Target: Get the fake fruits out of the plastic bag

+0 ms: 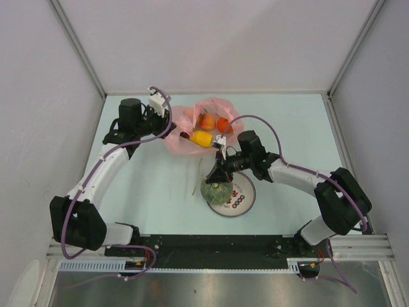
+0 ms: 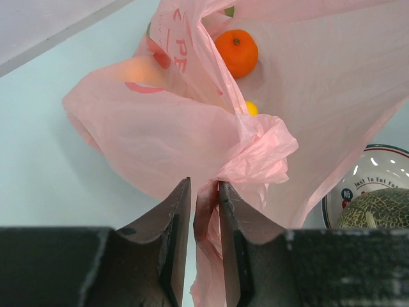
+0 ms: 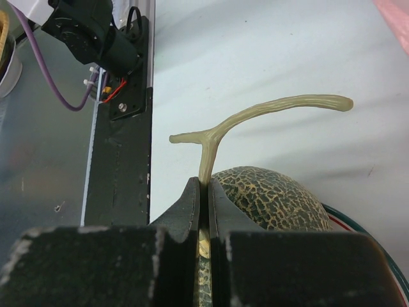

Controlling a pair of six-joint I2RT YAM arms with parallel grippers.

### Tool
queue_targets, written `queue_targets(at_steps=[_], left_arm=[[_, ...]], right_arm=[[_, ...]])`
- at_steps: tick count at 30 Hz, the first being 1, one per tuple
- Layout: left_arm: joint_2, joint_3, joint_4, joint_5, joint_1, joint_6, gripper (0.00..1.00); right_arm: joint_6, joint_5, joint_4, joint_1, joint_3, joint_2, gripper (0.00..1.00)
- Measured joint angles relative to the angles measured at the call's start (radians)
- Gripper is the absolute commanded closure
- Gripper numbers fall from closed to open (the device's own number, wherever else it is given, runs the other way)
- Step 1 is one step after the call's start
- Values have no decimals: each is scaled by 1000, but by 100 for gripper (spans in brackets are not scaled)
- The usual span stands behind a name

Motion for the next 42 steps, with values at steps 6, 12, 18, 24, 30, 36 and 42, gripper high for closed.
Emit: queue_targets(at_steps=[6,12,18,24,30,36,42], left_arm=[[-7,-15,1,0,0,0,71],[-7,-21,0,0,-1,-2,71],[-7,-23,0,0,-1,-2,71],[-7,-23,0,-2,-1,-2,71],[-7,-23,1,-2,-1,-3,71],[-19,-28,3,2,-1,-10,70],[-112,-95,11,10,-1,-14,70]], right_arm=[[-8,18,-2,0,0,14,62],[-24,42,-9,0,-1,21,44],[-21,52,2,-1,-1,21,26],[8,48,30,-15,-1,19,15],[49,46,29,-21,21,0,15],[65,51,16,-26,120,-13,21],[99,171,15,-55,232,-11,38]])
